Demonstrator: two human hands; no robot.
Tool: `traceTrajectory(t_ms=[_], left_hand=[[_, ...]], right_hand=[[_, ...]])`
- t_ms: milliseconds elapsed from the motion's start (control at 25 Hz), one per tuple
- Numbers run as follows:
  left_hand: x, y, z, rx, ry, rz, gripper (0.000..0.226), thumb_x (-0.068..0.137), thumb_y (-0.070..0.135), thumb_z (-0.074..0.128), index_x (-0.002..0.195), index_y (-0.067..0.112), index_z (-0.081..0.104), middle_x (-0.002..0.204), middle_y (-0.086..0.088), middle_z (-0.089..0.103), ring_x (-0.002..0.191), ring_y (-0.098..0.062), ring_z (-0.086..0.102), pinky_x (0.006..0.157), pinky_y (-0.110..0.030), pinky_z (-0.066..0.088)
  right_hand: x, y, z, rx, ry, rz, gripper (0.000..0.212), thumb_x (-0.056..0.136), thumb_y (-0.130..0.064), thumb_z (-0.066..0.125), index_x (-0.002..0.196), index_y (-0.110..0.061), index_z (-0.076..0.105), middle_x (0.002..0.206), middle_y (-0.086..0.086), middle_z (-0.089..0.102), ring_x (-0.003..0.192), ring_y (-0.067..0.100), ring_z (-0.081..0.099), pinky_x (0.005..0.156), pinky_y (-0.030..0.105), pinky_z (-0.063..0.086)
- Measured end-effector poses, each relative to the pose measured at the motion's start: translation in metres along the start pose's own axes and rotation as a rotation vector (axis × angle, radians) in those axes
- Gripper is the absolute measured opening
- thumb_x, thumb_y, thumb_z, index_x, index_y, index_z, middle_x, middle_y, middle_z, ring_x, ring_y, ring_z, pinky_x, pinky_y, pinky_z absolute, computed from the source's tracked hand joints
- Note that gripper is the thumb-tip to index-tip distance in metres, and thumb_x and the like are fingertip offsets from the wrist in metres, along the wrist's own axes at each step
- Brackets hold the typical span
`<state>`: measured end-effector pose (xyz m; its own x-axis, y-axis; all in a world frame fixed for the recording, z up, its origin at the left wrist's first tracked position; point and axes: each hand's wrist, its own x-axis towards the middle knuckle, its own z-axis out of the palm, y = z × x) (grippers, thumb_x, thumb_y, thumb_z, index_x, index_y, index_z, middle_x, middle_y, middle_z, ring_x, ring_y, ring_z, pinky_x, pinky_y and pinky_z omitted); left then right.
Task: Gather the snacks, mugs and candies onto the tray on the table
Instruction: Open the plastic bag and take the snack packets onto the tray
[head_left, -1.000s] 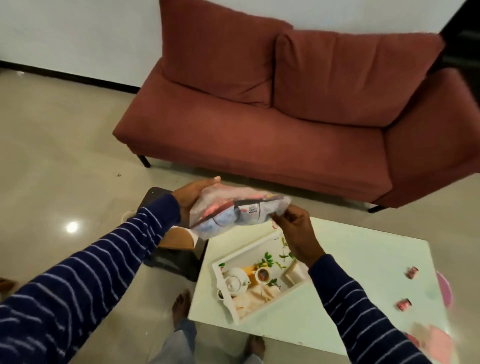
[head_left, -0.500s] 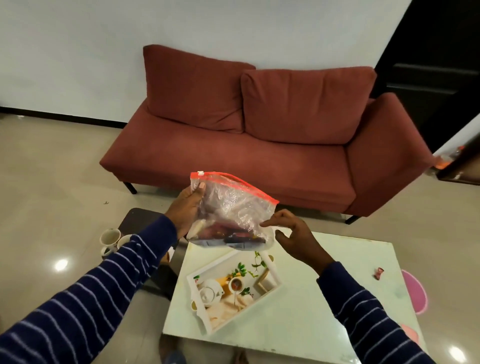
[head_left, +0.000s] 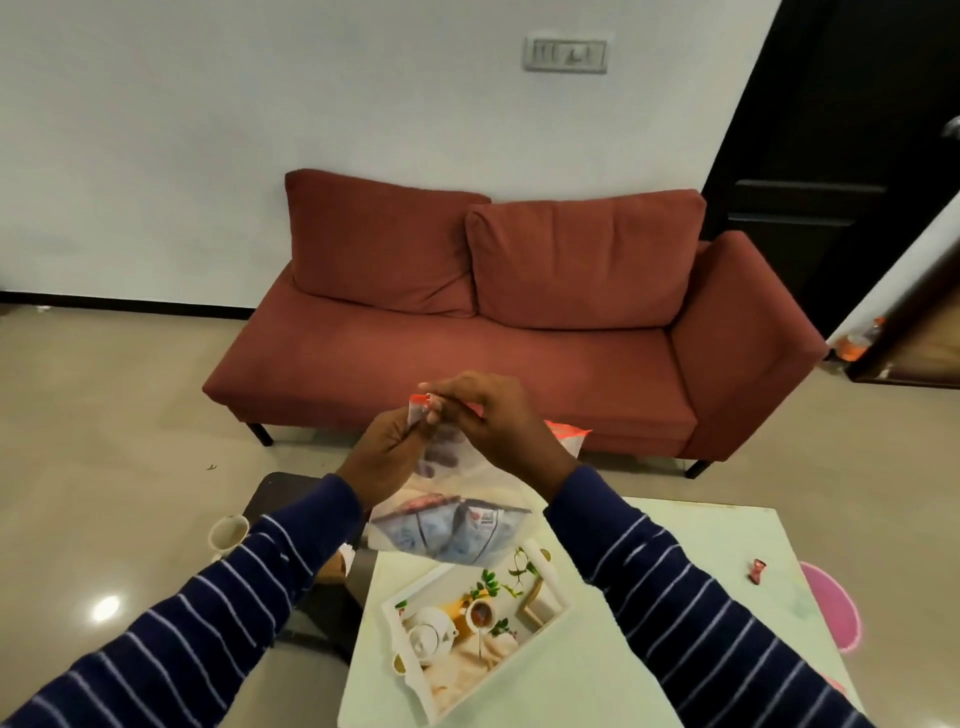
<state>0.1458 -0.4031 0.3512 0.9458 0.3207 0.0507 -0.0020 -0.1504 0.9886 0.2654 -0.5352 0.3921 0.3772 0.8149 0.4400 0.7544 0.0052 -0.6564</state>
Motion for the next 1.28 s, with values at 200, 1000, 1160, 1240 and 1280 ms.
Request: traceTrajectory(t_ms=[200,1000,1160,1240,1280], left_hand=[[-0.003,0.019,-0.027,0.154,0.251,0.274,0.016,0.091,0.024,0.061,0.098,0.011,0.069,0.085,-0.005,0.072,0.073,-0.020,0.070,0.061,-0.029,0.058],[0.013,0.106,-0.022,0.016,0.441,0.323,0.022,0.086,0.039,0.061,0.073,0.027,0.073,0.070,-0.007,0.067,0.066,-0.023,0.061,0.059,-0.030,0.056],[0.014,0.101,-0.023,0.018,0.461,0.264,0.025,0.087,0.044,0.060,0.077,0.024,0.072,0.076,-0.007,0.066,0.074,-0.026,0.063,0.067,-0.037,0.057],[0.015,0.099,-0.023,-0.045,0.465,0.210,0.028,0.088,0.044,0.060,0.078,0.020,0.070,0.081,-0.016,0.062,0.077,-0.034,0.060,0.072,-0.048,0.056],[0.015,0.099,-0.021,-0.068,0.471,0.185,0.028,0.088,0.043,0.059,0.079,0.020,0.070,0.081,-0.015,0.062,0.078,-0.034,0.059,0.073,-0.050,0.055]], right_hand=[[0.027,-0.020,0.009,-0.111,0.057,-0.073,0.017,0.097,-0.009,0.060,0.109,-0.006,0.072,0.092,0.005,0.070,0.081,0.008,0.056,0.076,0.010,0.037],[0.003,0.025,-0.080,-0.260,0.142,-0.007,0.014,0.099,-0.017,0.057,0.103,-0.011,0.070,0.086,-0.009,0.060,0.077,0.004,0.053,0.071,0.015,0.042],[-0.029,0.054,-0.106,-0.258,0.164,0.068,0.012,0.097,-0.013,0.061,0.100,-0.010,0.072,0.086,-0.011,0.062,0.079,-0.001,0.055,0.073,0.002,0.038],[-0.042,0.063,-0.119,-0.246,0.153,0.096,0.013,0.096,-0.014,0.061,0.099,-0.010,0.072,0.084,-0.008,0.065,0.078,0.003,0.058,0.071,0.004,0.040],[-0.048,0.066,-0.124,-0.242,0.136,0.107,0.013,0.096,-0.014,0.061,0.098,-0.010,0.073,0.084,-0.006,0.066,0.078,0.005,0.060,0.071,0.006,0.042]])
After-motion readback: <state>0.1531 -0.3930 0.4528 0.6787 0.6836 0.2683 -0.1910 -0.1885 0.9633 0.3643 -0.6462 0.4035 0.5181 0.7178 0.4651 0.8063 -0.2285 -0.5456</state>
